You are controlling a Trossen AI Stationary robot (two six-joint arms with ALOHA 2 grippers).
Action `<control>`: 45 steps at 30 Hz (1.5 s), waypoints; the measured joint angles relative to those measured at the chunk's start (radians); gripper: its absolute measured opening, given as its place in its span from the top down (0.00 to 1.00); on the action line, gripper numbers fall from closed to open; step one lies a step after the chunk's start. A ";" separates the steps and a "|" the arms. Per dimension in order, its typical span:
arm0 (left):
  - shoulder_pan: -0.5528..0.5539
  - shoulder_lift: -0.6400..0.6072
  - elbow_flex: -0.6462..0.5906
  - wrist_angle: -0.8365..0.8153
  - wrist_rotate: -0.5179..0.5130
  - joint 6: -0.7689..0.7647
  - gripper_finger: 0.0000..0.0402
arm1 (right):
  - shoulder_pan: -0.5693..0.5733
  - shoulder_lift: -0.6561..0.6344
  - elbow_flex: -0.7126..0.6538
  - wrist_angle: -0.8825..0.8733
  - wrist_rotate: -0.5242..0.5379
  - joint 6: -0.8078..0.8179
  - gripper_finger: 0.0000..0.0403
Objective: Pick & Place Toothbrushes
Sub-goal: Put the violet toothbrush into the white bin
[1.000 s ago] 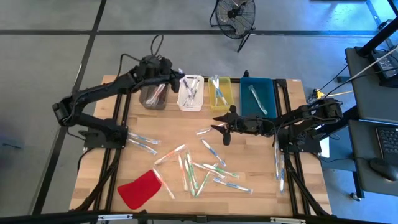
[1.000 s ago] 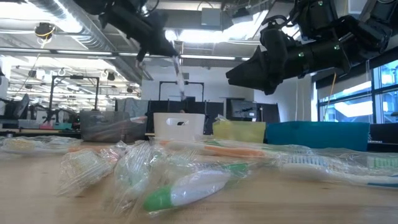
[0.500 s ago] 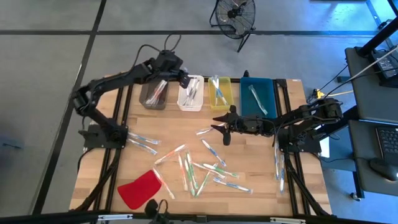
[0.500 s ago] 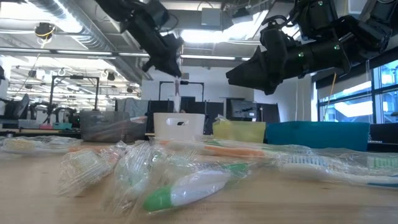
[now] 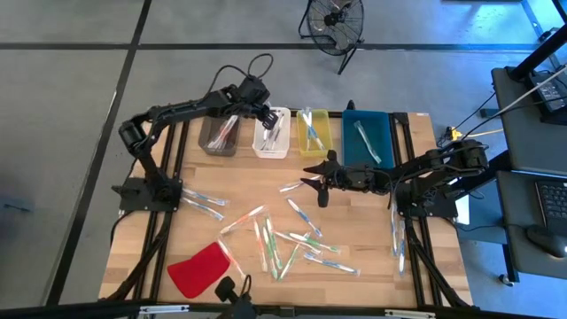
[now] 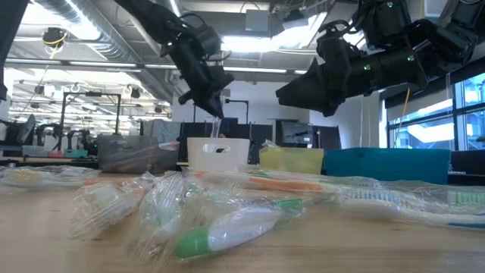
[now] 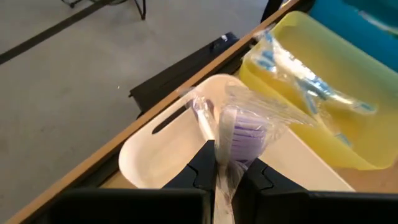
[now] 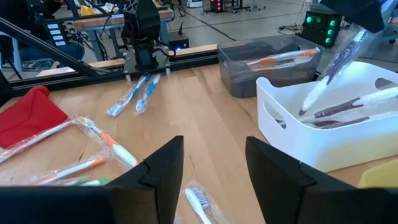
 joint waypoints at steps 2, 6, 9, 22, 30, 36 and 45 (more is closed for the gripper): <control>0.002 0.008 0.000 0.001 -0.015 -0.013 0.96 | 0.000 0.000 0.000 -0.002 0.001 0.000 0.58; 0.012 0.012 0.000 -0.014 -0.022 -0.053 0.96 | 0.000 0.000 0.000 -0.003 0.002 0.000 0.60; 0.023 0.012 0.000 -0.051 0.000 -0.084 0.96 | 0.000 0.000 0.000 -0.003 0.002 0.000 0.61; 0.034 0.049 0.000 -0.068 0.061 -0.131 0.96 | 0.000 0.000 0.000 -0.003 0.002 -0.001 0.58; 0.031 0.090 0.000 -0.030 0.038 -0.117 0.95 | 0.000 0.000 0.000 -0.008 0.002 -0.001 0.56; 0.030 0.090 0.000 -0.013 0.032 -0.076 0.91 | 0.000 0.000 0.000 -0.010 0.002 -0.008 0.59; 0.030 0.090 0.000 -0.013 0.028 -0.034 0.83 | 0.000 0.000 0.000 -0.010 0.002 -0.009 0.62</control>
